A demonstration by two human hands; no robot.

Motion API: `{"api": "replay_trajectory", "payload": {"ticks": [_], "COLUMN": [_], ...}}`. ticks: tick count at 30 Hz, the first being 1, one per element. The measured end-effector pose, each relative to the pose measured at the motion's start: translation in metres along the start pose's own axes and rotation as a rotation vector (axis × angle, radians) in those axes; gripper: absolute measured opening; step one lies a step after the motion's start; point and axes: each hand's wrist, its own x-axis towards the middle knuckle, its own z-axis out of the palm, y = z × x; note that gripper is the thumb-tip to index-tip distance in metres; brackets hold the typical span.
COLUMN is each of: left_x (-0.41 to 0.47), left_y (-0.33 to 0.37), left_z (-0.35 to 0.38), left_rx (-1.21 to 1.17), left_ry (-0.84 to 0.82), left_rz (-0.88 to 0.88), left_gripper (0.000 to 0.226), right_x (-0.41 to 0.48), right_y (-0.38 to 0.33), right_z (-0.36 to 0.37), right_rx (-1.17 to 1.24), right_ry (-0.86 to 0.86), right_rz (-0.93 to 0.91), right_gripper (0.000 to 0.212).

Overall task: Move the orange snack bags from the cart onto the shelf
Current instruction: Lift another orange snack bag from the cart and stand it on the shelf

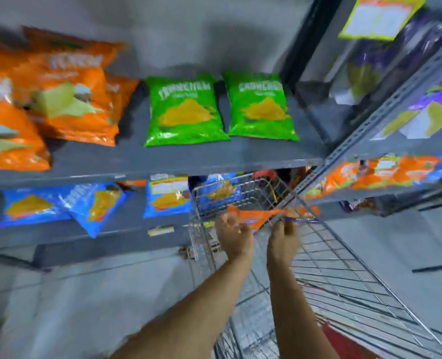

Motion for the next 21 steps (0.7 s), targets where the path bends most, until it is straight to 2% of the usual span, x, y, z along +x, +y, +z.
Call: {"api": "replay_trajectory", "payload": {"ticks": [2, 3, 5, 8, 9, 12, 14, 17, 21], "left_x": [0.007, 0.016, 0.036, 0.069, 0.077, 0.098, 0.109, 0.121, 0.122], "left_y": [-0.05, -0.07, -0.103, -0.141, -0.15, -0.165, -0.166, -0.168, -0.17], "left_z": [0.021, 0.025, 0.035, 0.034, 0.035, 0.043, 0.054, 0.067, 0.072], "left_rx": [-0.004, -0.025, -0.036, 0.238, 0.336, 0.367, 0.391, 0.43, 0.543], "left_ry": [0.087, 0.151, 0.253, 0.214, 0.196, 0.168, 0.217, 0.151, 0.097], "left_rz": [-0.165, -0.241, -0.453, -0.465, -0.439, -0.46, -0.464, -0.375, -0.281], "left_gripper": [0.017, 0.014, 0.01, 0.058, 0.064, 0.054, 0.043, 0.03, 0.025], "right_x": [0.011, 0.019, 0.04, 0.074, 0.085, 0.111, 0.121, 0.128, 0.129], "right_y": [0.053, 0.074, 0.104, 0.136, 0.145, 0.163, 0.173, 0.184, 0.187], "right_z": [-0.004, -0.005, 0.0, 0.017, 0.023, 0.042, 0.053, 0.065, 0.069], "right_rx": [-0.168, -0.232, -0.343, -0.448, -0.5, -0.654, -0.648, -0.629, -0.47], "right_ry": [-0.076, -0.127, -0.292, -0.553, -0.62, -0.773, -0.826, -0.863, -0.816], "right_rz": [0.056, 0.09, 0.116, 0.038, -0.014, -0.108, -0.126, -0.171, -0.036], "right_gripper": [0.008, 0.01, 0.028, 0.065, 0.075, 0.09, 0.086, 0.067, 0.058]}}
